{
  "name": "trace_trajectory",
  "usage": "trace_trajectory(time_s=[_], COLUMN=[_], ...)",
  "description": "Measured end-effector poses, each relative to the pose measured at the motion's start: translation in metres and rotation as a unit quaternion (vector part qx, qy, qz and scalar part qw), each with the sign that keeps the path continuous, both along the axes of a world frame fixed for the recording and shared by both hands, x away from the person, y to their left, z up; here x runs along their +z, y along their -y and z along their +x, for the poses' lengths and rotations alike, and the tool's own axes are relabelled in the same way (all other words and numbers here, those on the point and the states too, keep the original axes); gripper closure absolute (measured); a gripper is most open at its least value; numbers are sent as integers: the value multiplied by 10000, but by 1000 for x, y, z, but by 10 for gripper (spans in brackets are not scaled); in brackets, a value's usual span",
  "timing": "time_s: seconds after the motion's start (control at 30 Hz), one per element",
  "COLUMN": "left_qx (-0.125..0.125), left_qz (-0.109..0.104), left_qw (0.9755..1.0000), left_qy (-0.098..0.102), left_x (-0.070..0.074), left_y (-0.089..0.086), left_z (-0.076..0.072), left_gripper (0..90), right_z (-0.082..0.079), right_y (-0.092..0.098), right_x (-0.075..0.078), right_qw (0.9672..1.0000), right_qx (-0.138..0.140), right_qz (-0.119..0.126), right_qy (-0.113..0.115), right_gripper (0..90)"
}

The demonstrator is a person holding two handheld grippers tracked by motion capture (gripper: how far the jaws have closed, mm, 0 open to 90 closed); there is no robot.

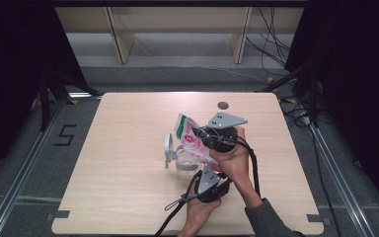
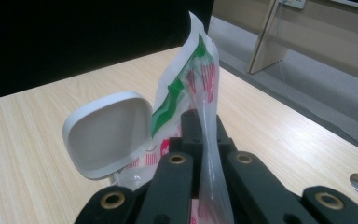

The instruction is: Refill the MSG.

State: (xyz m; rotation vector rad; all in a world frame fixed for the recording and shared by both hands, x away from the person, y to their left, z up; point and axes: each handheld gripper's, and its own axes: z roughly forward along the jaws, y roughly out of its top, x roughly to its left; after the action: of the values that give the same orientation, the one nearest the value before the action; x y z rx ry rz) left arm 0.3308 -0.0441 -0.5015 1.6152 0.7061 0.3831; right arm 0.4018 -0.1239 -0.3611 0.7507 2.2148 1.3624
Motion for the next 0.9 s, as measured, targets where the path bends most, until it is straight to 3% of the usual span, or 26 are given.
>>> trace_trajectory(time_s=[0.13,0.33,0.43,0.5,0.8,0.87,0.9], left_qx=[6,-3,-14,-6,-28,-12,-15], left_qz=[20,17,-7,-13,-54,-48,-65], left_qw=[10000,10000,10000,10000,10000,10000,10000], left_qy=[11,13,16,15,8,19,12], left_x=[1,1,1,1,2,2,1], left_y=[0,0,1,1,1,2,1], left_z=[0,1,1,1,2,2,2], left_gripper=[781,781,781,781,782,782,782], right_z=[-2,0,0,0,0,0,0], right_y=[1,1,2,2,2,2,2], right_x=[1,1,1,2,2,2,3], right_qw=[9999,10000,9999,10000,9999,9999,10000], right_qx=[-17,-31,10,-3,-27,-40,6], right_qz=[49,54,52,6,109,64,30], right_qy=[-114,21,-94,5,42,137,78], right_gripper=[900,900,900,900,900,900,900])
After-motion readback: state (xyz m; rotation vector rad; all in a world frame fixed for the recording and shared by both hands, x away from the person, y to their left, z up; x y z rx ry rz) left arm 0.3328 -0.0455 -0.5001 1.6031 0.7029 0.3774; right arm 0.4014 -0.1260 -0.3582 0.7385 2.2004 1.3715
